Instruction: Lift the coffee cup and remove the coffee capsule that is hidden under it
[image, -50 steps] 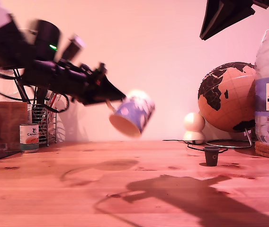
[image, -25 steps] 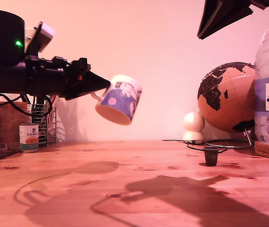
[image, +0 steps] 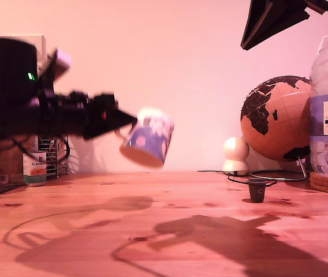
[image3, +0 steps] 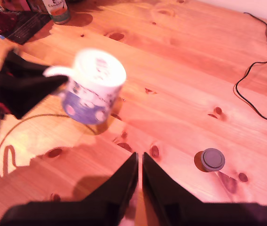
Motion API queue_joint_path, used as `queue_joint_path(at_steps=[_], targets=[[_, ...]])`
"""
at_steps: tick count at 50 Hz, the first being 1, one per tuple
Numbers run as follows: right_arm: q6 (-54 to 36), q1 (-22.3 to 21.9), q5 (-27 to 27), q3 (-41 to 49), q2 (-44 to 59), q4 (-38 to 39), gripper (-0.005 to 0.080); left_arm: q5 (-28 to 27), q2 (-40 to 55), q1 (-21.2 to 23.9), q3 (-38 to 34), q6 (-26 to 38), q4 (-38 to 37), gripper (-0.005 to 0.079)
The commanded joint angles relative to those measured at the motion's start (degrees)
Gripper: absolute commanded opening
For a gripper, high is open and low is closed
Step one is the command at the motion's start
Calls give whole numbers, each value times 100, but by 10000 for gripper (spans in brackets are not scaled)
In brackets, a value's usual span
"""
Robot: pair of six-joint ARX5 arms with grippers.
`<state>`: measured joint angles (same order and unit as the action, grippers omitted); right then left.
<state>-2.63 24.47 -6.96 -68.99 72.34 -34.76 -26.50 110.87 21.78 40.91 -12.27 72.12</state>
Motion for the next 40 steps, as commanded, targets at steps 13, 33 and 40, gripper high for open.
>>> queue_joint_path(at_steps=[13, 33, 40], targets=[[28, 26, -26, -2, -17, 17, -11, 153, 291, 81, 81, -39, 297, -21], [35, 26, -153, -2, -17, 22, -11, 177, 597, 295, 330, -15, 144, -21], [76, 26, -214, -2, -17, 17, -11, 201, 704, 343, 382, 31, 114, -21]])
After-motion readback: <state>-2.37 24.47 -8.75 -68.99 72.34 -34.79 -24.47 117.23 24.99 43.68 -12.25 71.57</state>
